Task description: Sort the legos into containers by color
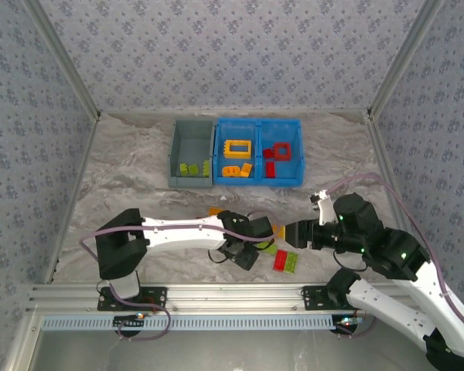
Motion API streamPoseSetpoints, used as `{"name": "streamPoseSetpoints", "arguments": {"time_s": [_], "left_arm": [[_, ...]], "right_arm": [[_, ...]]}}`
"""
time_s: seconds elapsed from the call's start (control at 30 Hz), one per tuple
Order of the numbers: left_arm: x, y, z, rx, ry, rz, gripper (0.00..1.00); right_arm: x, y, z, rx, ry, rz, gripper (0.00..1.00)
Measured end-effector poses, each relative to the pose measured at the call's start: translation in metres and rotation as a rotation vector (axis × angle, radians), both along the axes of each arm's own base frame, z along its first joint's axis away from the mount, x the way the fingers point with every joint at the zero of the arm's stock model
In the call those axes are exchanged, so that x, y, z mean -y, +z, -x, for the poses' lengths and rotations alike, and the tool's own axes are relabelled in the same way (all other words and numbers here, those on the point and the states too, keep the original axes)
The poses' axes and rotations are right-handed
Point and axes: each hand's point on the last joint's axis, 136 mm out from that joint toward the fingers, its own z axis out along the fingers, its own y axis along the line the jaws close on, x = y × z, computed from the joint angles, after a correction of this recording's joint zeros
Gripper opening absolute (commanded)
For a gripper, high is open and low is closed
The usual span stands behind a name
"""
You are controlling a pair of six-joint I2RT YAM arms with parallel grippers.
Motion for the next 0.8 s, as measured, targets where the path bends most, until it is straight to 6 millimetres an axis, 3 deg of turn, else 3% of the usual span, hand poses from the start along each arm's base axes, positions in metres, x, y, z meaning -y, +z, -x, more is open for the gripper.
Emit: {"name": "streamPoseSetpoints", "arguments": {"time_s": [0.17,0.47,0.6,0.8], "left_arm": [[0.01,-0.011,-0.002,-0.01,0.015,-0.029,0.63],[0.009,-0.036,-0.004,-0.041,0.041,-0.102,0.4],[0.01,-0.036,-0.005,-0.052,0.054,-0.095,0.3],[0.006,-0.029,-0.014,-0.035,0.082,-0.091,0.28]], "right_arm": [[0.002,0.001,0.0,-0.002,-0.015,-0.001,0.63],[0.002,0.001,-0.001,-0.005,-0.024,-0.003,0.62],[0.002,0.001,-0.001,-0.004,-0.022,-0.004,0.62],[-0.003,0.007,-0.003,0.013,-0.01,-0.031,0.63]]}}
